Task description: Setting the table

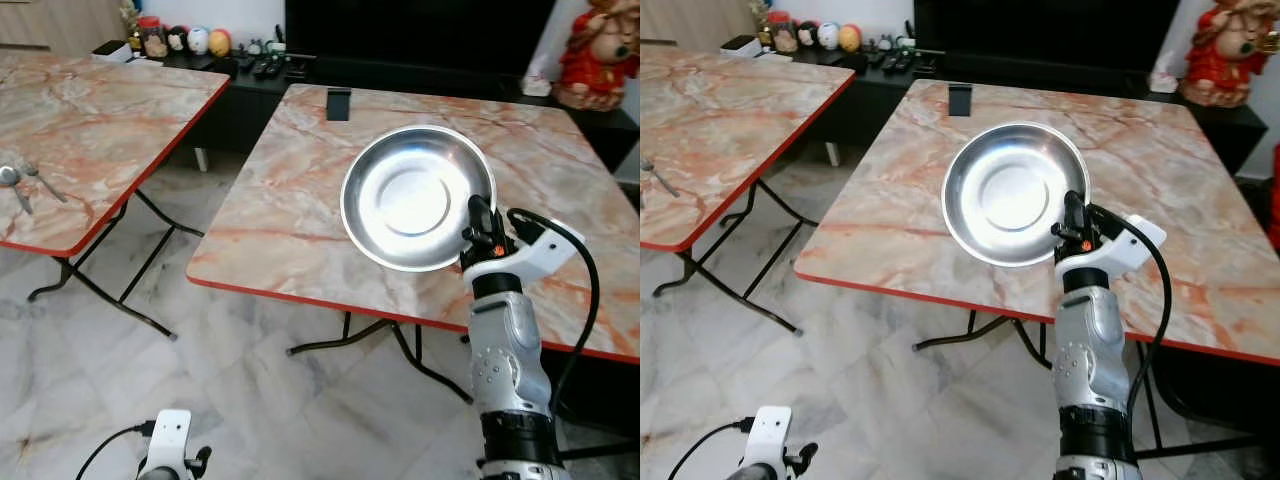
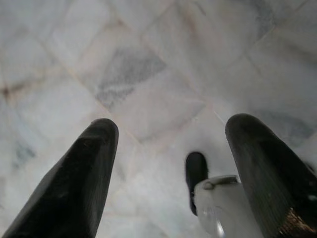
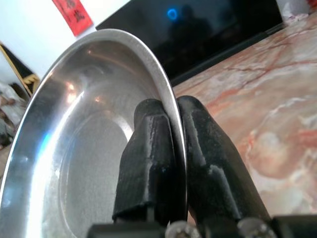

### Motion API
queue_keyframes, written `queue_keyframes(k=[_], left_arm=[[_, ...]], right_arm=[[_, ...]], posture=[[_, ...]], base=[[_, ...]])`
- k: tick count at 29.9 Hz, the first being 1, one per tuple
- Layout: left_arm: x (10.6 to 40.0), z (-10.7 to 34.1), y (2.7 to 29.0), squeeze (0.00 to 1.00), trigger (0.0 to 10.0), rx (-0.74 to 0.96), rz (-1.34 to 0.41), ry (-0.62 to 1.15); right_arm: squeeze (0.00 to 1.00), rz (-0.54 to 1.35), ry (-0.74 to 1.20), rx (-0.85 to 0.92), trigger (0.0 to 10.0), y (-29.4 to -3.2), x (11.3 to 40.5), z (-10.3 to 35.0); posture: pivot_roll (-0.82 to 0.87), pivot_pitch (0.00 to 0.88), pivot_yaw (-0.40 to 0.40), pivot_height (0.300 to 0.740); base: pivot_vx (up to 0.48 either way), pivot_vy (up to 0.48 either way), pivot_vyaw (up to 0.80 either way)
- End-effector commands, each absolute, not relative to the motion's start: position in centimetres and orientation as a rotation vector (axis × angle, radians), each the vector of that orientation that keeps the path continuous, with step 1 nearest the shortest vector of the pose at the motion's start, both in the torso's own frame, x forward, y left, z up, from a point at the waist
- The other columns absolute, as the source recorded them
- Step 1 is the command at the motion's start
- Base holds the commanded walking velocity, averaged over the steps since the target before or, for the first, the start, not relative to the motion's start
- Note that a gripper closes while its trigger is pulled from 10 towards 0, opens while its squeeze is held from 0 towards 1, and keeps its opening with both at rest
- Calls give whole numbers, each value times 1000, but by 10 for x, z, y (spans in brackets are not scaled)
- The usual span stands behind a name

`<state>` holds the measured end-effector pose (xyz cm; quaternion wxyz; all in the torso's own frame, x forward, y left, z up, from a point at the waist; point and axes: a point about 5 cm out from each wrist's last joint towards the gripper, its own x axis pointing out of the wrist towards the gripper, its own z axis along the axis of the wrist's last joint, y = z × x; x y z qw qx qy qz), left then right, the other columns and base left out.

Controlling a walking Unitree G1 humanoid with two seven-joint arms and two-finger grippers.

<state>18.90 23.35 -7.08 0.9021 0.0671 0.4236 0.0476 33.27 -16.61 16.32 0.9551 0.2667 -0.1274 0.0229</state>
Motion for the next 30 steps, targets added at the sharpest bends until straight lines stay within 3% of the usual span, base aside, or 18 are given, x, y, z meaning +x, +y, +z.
queue_keyframes(k=[1,16,28,30], left_arm=[[191,-72,225,0,10000,131,69,878],[195,-70,222,0,10000,125,60,873],[190,-74,222,0,10000,119,49,907],[190,-74,223,0,10000,117,45,909]], right_arm=[[0,-6,-287,520,10000,-182,331,166],[0,-39,-291,504,10000,-191,331,164],[0,-197,-182,409,10000,-240,312,145],[0,-248,-94,347,10000,-254,305,136]], posture=[[19,0,-29,731],[7,0,-16,731],[-6,0,-11,731],[-15,0,-7,731]], base=[[300,0,0],[279,0,0],[0,0,0],[0,0,0]])
